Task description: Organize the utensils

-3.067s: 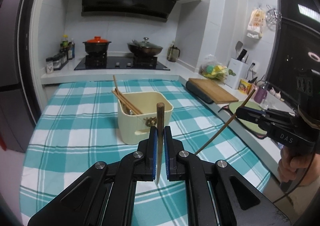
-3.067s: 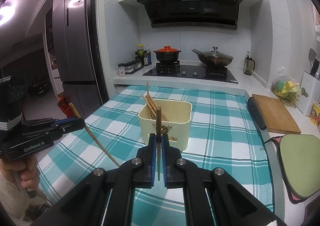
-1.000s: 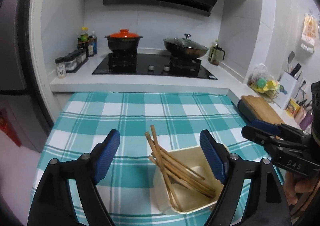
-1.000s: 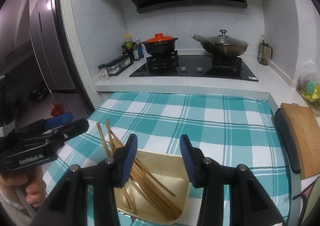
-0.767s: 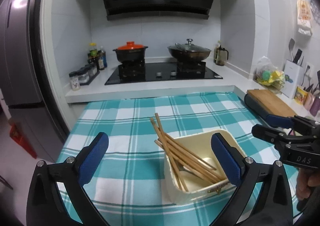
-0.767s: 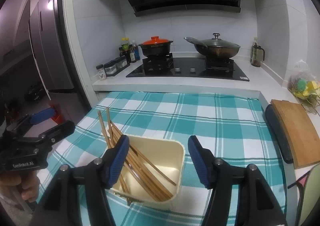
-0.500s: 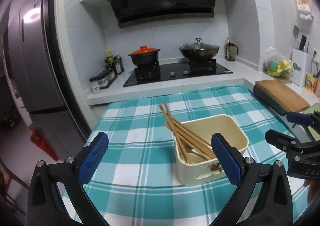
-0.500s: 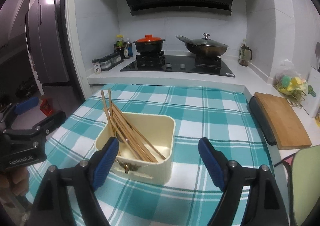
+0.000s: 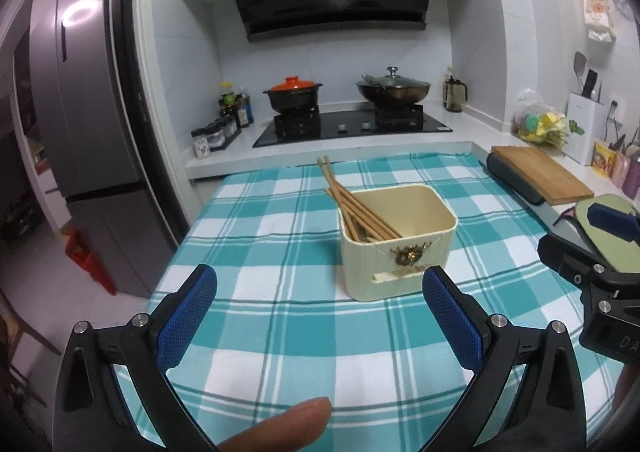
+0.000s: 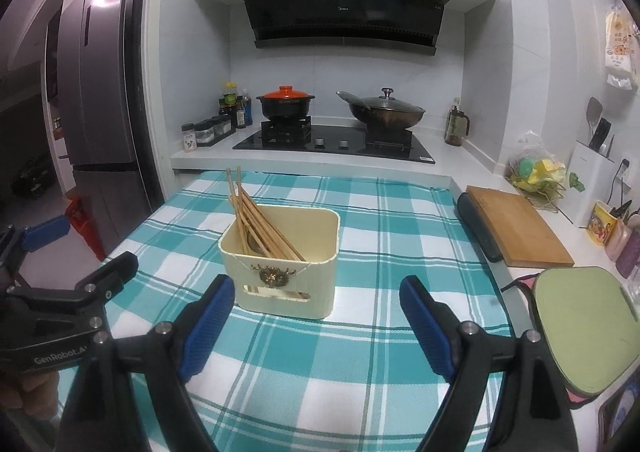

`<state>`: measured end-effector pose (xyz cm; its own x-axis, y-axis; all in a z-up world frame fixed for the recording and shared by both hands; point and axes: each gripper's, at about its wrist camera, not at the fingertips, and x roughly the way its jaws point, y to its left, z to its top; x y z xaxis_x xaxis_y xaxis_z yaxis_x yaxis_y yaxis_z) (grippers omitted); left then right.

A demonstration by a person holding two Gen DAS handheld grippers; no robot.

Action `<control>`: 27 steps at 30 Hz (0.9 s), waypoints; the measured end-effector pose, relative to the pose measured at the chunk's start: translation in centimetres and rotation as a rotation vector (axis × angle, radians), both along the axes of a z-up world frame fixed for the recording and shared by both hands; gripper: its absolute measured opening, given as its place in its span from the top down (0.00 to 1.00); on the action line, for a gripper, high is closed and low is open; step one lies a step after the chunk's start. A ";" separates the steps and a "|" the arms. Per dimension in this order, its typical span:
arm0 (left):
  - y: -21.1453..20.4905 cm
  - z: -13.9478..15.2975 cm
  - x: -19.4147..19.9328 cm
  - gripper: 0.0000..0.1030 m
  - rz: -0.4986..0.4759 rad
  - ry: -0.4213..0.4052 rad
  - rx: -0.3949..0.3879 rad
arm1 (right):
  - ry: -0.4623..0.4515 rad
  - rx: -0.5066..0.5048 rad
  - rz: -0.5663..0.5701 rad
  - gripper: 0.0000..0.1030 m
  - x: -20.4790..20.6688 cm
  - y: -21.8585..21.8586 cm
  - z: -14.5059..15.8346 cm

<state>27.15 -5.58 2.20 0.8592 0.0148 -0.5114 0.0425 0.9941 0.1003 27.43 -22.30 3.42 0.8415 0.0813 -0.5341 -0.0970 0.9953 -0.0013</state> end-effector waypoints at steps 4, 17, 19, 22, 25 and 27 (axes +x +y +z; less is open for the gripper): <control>1.0 0.0 -2.2 0.00 -0.009 0.026 -0.021 | 0.016 0.047 0.006 0.16 -2.6 0.6 0.5; 1.7 0.4 -5.7 0.00 0.006 0.055 -0.031 | 0.002 -0.049 -0.056 0.16 -8.4 3.2 1.7; 1.6 0.5 -5.8 0.00 0.005 0.053 -0.034 | -0.002 -0.045 -0.056 0.16 -8.8 3.1 1.7; 1.5 0.5 -5.9 0.00 0.007 0.054 -0.032 | -0.002 -0.042 -0.058 0.16 -8.9 3.0 1.7; 1.5 0.5 -5.9 0.00 0.008 0.060 -0.034 | 0.000 -0.044 -0.067 0.16 -9.0 2.8 1.6; 1.5 0.3 -5.7 0.00 0.010 0.068 -0.034 | -0.001 -0.043 -0.073 0.16 -9.1 2.7 1.7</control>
<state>21.43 -4.09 2.54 0.8224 0.0043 -0.5690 0.0385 0.9973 0.0632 18.31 -19.64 5.08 0.8451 -0.0031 -0.5346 -0.0243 0.9987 -0.0443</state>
